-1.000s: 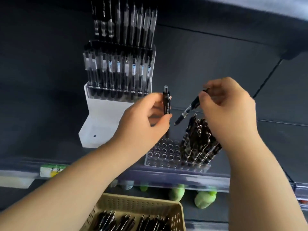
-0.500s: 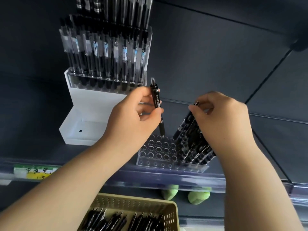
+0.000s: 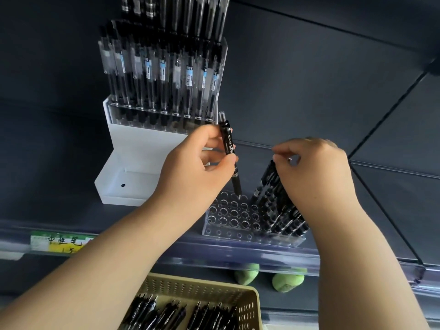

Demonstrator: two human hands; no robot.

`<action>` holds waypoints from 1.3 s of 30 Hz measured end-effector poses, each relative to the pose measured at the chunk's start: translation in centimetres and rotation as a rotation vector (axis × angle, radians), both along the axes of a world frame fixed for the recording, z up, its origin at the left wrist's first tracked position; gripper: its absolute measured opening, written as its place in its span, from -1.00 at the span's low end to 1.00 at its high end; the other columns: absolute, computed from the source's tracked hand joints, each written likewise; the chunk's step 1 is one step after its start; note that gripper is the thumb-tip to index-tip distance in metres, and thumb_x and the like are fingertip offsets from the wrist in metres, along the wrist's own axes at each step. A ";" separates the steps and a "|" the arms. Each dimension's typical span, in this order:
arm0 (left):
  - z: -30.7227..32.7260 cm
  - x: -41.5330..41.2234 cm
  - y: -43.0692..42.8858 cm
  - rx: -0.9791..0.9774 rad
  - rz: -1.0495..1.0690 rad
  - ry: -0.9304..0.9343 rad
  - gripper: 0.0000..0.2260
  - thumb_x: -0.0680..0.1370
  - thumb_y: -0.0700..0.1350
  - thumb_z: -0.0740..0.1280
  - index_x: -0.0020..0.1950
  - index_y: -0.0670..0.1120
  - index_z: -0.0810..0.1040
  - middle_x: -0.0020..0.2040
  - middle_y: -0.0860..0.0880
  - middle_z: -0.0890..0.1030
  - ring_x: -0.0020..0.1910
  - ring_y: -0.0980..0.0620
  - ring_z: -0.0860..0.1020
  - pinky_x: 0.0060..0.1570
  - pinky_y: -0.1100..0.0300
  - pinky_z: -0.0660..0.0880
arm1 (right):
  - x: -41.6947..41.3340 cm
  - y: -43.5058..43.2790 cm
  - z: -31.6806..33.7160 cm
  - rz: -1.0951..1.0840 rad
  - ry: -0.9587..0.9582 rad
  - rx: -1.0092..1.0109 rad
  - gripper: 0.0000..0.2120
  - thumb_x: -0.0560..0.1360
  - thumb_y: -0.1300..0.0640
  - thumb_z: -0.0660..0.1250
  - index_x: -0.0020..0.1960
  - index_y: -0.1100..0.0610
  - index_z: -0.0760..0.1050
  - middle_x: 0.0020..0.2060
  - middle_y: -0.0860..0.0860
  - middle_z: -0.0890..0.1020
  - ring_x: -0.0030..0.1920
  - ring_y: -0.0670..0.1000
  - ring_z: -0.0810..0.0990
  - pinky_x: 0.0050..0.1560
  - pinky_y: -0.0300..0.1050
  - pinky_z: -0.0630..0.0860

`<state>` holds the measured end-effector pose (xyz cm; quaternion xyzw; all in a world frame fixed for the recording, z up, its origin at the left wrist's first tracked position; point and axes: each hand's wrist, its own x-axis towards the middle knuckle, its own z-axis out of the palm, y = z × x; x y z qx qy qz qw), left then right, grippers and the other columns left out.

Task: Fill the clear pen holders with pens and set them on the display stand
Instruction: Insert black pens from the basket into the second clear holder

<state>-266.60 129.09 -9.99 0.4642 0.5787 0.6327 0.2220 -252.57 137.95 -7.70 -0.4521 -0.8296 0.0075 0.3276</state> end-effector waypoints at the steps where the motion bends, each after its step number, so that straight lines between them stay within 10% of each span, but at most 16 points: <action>1: -0.1 0.1 0.1 -0.001 -0.003 -0.002 -0.75 0.48 -0.25 0.36 0.02 0.09 0.50 -0.05 0.07 0.63 -0.08 0.13 0.63 0.01 0.21 0.56 | 0.0 0.0 0.0 0.003 0.005 -0.003 -0.87 0.46 0.21 0.34 -0.06 0.09 0.66 -0.20 0.03 0.64 -0.06 0.13 0.52 -0.09 -0.13 0.42; 27: -3.8 3.2 3.1 -0.102 -0.047 0.165 -0.72 0.44 -0.26 0.43 0.14 -0.08 0.61 -0.20 0.28 0.55 -0.21 0.45 0.53 -0.14 0.61 0.39 | 0.8 0.0 0.7 -0.001 0.091 -0.067 -0.86 0.48 0.15 0.32 -0.04 0.01 0.64 -0.23 -0.16 0.54 -0.06 -0.02 0.51 -0.14 -0.27 0.30; 39: -4.0 4.1 2.9 -0.108 -0.001 0.390 -0.80 0.49 -0.16 0.40 0.10 -0.03 0.65 -0.10 0.02 0.67 -0.29 0.17 0.52 -0.17 0.45 0.41 | 0.9 0.0 0.7 -0.001 0.093 -0.087 -0.87 0.47 0.15 0.32 -0.07 0.01 0.64 -0.22 -0.13 0.58 -0.04 0.02 0.53 -0.10 -0.23 0.37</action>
